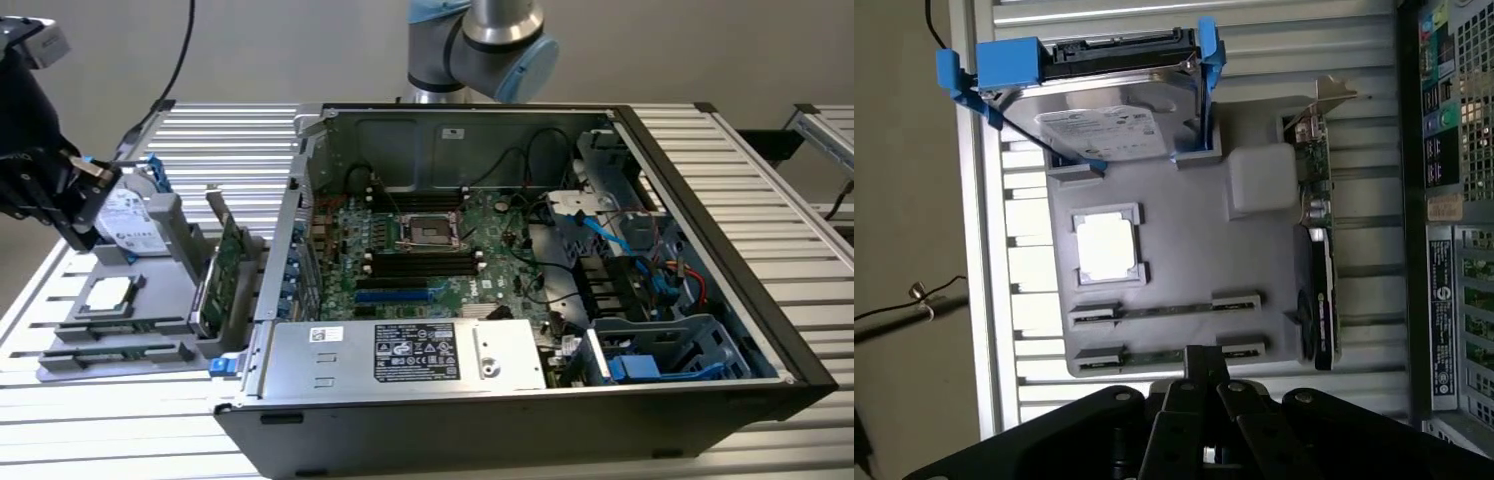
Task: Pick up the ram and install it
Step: 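Reach for the ram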
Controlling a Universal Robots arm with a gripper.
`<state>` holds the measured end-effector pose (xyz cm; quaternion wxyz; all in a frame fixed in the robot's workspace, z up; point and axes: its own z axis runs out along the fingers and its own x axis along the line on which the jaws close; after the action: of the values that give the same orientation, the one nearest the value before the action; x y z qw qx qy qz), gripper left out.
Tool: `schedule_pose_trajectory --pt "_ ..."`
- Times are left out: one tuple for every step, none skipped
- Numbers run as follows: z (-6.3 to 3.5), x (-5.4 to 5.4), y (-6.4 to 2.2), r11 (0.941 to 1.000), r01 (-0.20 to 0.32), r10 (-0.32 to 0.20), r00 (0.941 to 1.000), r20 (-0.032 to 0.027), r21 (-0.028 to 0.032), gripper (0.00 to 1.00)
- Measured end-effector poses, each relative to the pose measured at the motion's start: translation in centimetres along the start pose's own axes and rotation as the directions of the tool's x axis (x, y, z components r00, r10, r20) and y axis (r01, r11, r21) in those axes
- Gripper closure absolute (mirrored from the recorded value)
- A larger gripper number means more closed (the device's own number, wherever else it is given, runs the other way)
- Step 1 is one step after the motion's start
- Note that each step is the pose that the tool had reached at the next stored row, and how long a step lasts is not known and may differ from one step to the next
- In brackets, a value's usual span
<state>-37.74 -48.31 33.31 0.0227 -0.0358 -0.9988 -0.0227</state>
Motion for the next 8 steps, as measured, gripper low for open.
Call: schedule_pose_trajectory --pt "0.1 0.13 -0.13 1.0 0.0 0.0 1.0 -0.0013 0.0001 0.89" --pt "0.19 0.25 -0.24 1.0 0.0 0.0 1.0 -0.0025 0.0002 0.89" --pt "0.26 0.37 -0.34 1.0 0.0 0.0 1.0 -0.0037 0.0003 0.89" --pt "0.3 0.5 -0.4 1.0 0.0 0.0 1.0 -0.0043 0.0007 0.89" --pt "0.31 0.57 -0.41 1.0 0.001 -0.001 1.0 -0.0044 0.0012 0.89" --pt "0.31 0.57 -0.41 1.0 0.001 -0.001 1.0 -0.0043 0.0013 0.89" --pt "0.31 0.57 -0.41 1.0 0.001 -0.001 1.0 -0.0043 0.0013 0.89" --pt "0.31 0.58 -0.41 1.0 0.001 -0.001 1.0 -0.0044 0.0014 0.89"
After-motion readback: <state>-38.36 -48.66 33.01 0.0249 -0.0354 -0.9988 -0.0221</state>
